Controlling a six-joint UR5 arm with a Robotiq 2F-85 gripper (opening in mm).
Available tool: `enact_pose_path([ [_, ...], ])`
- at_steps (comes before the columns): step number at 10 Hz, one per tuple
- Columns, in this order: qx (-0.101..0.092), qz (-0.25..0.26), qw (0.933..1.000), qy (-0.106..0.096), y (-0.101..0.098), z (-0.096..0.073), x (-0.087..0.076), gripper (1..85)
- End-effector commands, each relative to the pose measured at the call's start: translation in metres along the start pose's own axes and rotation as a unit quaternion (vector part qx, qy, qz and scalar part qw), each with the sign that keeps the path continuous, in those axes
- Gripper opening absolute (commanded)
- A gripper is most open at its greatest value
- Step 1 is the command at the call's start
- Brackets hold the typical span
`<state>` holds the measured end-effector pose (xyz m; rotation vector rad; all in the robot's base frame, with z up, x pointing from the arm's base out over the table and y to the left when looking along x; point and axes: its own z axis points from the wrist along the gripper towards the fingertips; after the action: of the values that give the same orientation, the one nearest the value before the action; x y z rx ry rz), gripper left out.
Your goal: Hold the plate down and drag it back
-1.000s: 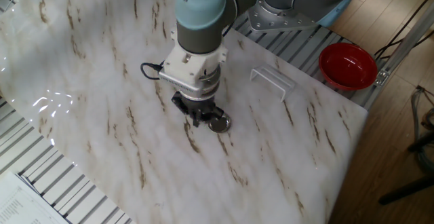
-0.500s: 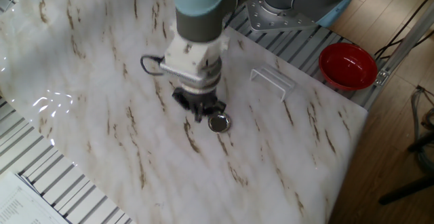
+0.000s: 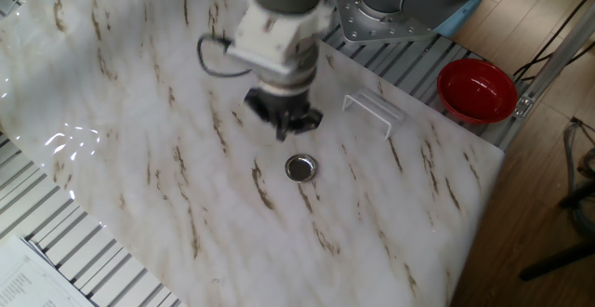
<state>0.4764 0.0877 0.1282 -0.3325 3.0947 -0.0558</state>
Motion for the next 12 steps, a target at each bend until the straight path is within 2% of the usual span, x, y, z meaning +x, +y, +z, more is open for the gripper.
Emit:
enact_pose_path([
  [1, -0.001, 0.024, 0.9997, -0.006, 0.014, -0.028, 0.002, 1.7],
  [2, -0.023, 0.015, 0.9994, -0.019, 0.026, -0.029, -0.005, 1.7],
  [3, -0.03, 0.008, 0.999, -0.033, 0.029, -0.029, -0.012, 1.7],
  [4, -0.034, 0.004, 0.9976, -0.059, 0.031, -0.031, -0.025, 1.7],
  [5, -0.023, -0.001, 0.9967, -0.078, 0.026, -0.032, -0.035, 1.7],
  [6, -0.025, -0.002, 0.9964, -0.08, 0.027, -0.032, -0.036, 1.3],
  [7, -0.035, 0.002, 0.9968, -0.072, 0.032, -0.031, -0.032, 1.7],
  [8, -0.034, 0.017, 0.9976, -0.057, 0.031, -0.038, -0.021, 1.7],
  [9, -0.025, 0.026, 0.9983, -0.045, 0.026, -0.055, -0.003, 1.7],
  [10, -0.017, 0.029, 0.9987, -0.037, 0.021, -0.065, 0.009, 1.7],
  [11, -0.015, 0.029, 0.9988, -0.036, 0.019, -0.066, 0.014, 1.3],
  [12, -0.013, 0.015, 0.9991, -0.038, 0.017, -0.061, 0.014, 1.3],
])
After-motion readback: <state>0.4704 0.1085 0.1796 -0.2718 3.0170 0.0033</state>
